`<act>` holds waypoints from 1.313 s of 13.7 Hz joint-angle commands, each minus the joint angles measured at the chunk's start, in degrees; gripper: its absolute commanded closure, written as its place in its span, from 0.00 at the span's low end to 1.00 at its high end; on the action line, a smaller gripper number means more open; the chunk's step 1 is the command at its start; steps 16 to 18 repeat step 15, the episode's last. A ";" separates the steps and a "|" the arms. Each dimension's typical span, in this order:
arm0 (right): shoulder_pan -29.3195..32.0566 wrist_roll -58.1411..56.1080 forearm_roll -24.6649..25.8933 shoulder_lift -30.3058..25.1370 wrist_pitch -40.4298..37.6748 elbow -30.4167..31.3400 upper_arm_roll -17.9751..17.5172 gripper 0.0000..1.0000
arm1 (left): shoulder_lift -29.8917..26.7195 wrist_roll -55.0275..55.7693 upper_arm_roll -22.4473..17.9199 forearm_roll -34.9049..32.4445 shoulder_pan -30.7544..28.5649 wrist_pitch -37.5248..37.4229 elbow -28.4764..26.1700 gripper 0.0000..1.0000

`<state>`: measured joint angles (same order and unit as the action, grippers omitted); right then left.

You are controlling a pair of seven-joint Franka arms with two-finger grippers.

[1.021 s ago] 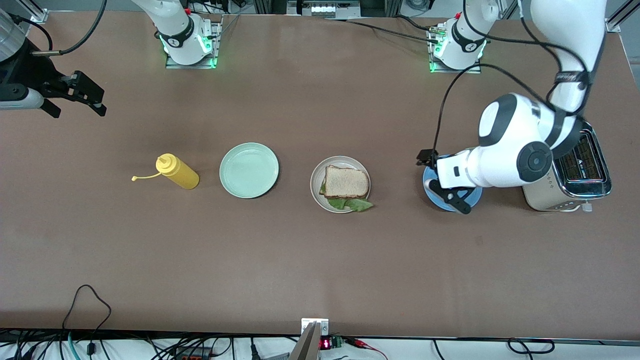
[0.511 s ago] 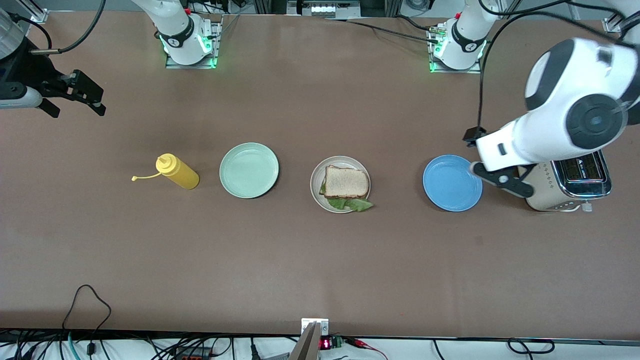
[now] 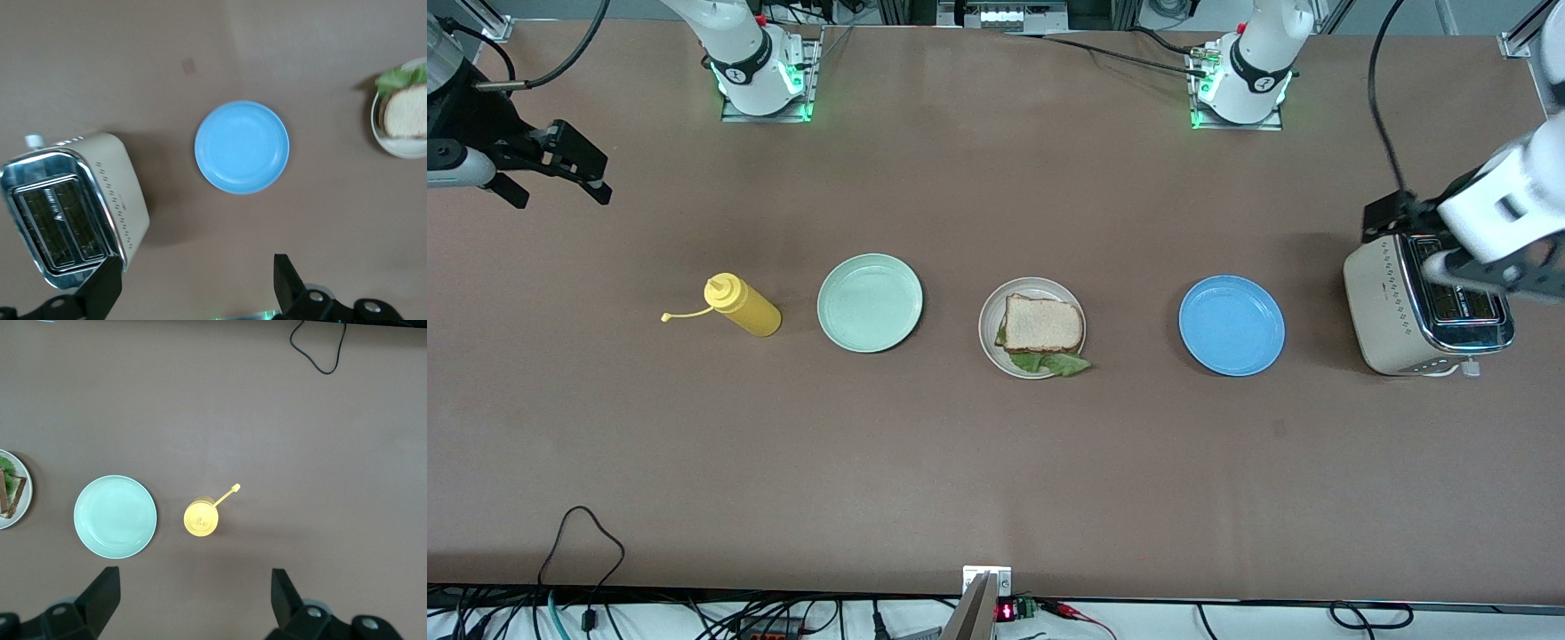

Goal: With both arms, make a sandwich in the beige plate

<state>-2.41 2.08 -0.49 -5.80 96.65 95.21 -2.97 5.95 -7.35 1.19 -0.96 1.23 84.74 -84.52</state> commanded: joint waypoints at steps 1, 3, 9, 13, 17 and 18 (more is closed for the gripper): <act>0.48 -0.58 -1.09 -0.26 -0.23 -0.56 -0.37 0.00 | -9.02 0.93 -1.81 0.70 2.19 7.71 -11.96 0.00; 0.39 -0.41 -1.09 -0.26 -0.32 -0.56 -0.37 0.00 | -9.47 0.93 -1.81 0.35 2.81 7.55 -12.42 0.00; 0.48 -0.58 -1.09 -0.26 -0.50 -0.47 -0.37 0.00 | -8.76 0.32 -1.10 0.26 2.29 6.50 -11.54 0.00; 0.48 -0.67 -1.09 -0.18 -0.41 -0.47 -0.37 0.00 | -8.68 0.49 -1.10 0.34 2.29 6.14 -11.46 0.00; 0.57 -0.76 -1.09 -0.18 -0.15 -0.47 -0.37 0.00 | -8.59 0.49 -1.10 0.26 2.46 6.14 -11.37 0.00; 0.57 -0.76 -1.09 -0.18 -0.15 -0.47 -0.37 0.00 | -8.59 0.49 -1.10 0.26 2.46 6.14 -11.37 0.00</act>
